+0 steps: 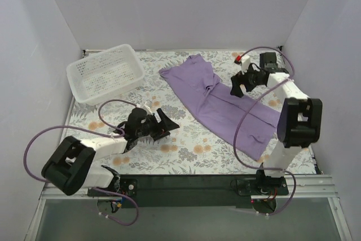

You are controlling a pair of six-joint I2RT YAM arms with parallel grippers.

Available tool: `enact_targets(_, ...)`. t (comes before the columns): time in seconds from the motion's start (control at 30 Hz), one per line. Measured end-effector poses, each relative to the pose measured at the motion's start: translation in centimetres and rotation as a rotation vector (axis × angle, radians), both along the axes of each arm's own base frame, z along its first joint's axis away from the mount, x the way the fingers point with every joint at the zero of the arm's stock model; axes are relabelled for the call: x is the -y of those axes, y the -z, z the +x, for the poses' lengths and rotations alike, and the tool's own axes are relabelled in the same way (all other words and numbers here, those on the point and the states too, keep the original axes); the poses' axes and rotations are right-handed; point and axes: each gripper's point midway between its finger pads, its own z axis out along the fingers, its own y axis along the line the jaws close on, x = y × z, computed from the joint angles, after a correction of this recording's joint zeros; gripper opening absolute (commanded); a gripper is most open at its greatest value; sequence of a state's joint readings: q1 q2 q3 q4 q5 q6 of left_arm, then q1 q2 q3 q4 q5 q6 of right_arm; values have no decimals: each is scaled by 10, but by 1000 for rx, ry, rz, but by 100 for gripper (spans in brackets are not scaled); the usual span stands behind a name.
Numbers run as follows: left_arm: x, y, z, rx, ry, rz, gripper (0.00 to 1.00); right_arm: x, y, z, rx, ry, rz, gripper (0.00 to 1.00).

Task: Fold and stack the t-shirts
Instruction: Fold the tshirt

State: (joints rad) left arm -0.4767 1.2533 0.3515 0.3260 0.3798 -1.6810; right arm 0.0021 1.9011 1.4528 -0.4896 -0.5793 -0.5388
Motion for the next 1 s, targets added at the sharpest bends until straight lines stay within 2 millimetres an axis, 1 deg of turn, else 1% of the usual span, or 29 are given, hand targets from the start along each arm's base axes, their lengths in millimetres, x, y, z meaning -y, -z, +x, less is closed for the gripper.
enact_targets(0.1, 38, 14, -13, -49, 56, 13, 72, 15, -11, -45, 97, -11, -113, 98)
enact_targets(0.17, 65, 26, -21, -97, 79, 28, 68, 30, -12, -66, 114, 35, -139, 98)
enact_targets(0.2, 80, 33, -25, -129, 85, 36, 68, 38, -12, -72, 104, 64, -120, 98)
enact_targets(0.23, 95, 35, -25, -148, 89, 24, 68, 48, -11, -75, 89, 101, -91, 98)
enact_targets(0.27, 108, 34, -24, -152, 92, 15, 68, 62, -8, -77, 73, 146, -55, 98)
enact_targets(0.33, 141, 34, -19, -158, 87, 12, 67, 83, -1, -86, 35, 221, 10, 98)
enact_targets(0.4, 165, 34, -14, -152, 76, 17, 63, 99, 3, -93, 6, 277, 56, 98)
enact_targets(0.47, 187, 36, -11, -156, 56, 53, 60, 103, 2, -97, -5, 295, 81, 98)
enact_targets(0.53, 203, 38, -8, -164, 37, 92, 57, 100, -4, -99, 9, 285, 97, 98)
enact_targets(0.6, 213, 40, -8, -169, 26, 128, 57, 95, -11, -103, 27, 272, 113, 98)
enact_targets(0.67, 215, 41, -9, -171, 12, 155, 55, 90, -17, -105, 40, 260, 124, 98)
enact_targets(0.7, 214, 42, -10, -173, 7, 167, 47, 89, -19, -106, 44, 256, 129, 98)
enact_targets(0.73, 214, 42, -11, -174, 2, 176, 36, 88, -20, -106, 46, 254, 132, 98)
enact_targets(0.8, 210, 51, -13, -190, -8, 213, 35, 87, -20, -107, 44, 252, 138, 98)
enact_targets(0.83, 211, 51, -12, -195, -9, 217, 35, 87, -19, -107, 41, 252, 141, 98)
enact_targets(1.0, 222, 53, -6, -200, -11, 215, 35, 85, -19, -108, 37, 248, 151, 98)
